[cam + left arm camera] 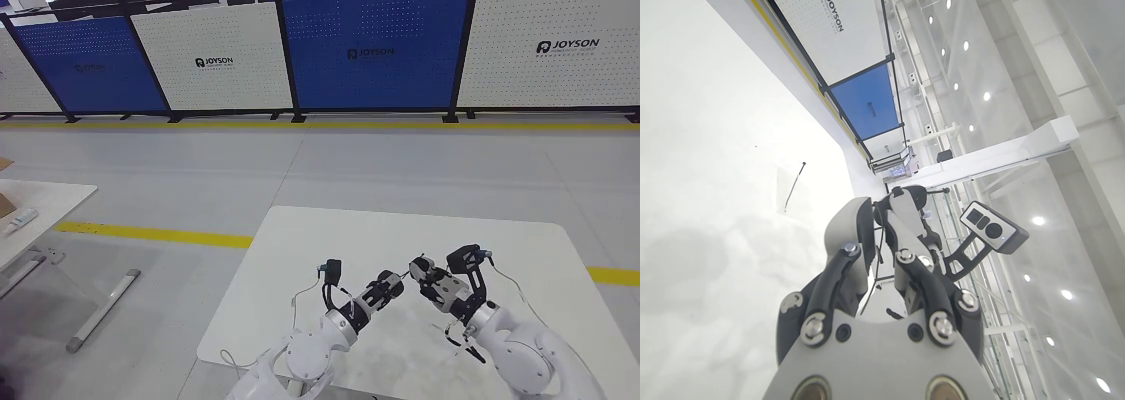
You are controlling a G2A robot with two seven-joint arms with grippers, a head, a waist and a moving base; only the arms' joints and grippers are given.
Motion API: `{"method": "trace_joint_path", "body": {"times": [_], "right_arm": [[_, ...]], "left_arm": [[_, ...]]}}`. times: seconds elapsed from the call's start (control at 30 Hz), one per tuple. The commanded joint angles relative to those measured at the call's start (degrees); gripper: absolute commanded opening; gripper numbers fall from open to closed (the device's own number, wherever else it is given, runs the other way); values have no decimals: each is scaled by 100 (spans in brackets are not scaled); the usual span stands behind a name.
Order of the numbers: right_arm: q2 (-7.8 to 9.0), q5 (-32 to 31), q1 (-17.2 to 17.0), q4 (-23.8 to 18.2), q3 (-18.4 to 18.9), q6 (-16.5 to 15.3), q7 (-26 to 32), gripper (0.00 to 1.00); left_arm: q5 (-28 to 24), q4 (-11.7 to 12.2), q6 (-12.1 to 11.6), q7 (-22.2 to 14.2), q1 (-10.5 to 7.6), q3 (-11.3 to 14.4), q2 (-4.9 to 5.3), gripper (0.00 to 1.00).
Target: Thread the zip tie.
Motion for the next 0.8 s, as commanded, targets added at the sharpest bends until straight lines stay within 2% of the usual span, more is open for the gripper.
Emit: {"method": "trace_joint_path", "body": {"times": [0.0,0.3,0.33,0.37,0.57,0.77], "right_arm": [[-2,1,-1,0,2,-6,2,0],[-15,4,14,9,-14,-10,44,2],[-15,10,17,9,-16,-10,53,31],[-16,11,21,10,-16,-10,60,98],[-10,-20,-21,6,18,-10,-6,100],[18,-39,-191,-83,209,36,-126,100]], "left_arm": [[1,2,1,2,-4,1,0,0],[-28,35,-11,4,-25,-5,-1,0],[-29,39,-11,8,-27,-5,-2,0],[-32,45,-12,11,-28,-8,-2,0],[-231,146,-15,91,-83,-55,-18,0],[-366,112,-98,230,-84,-107,-30,0]]}}
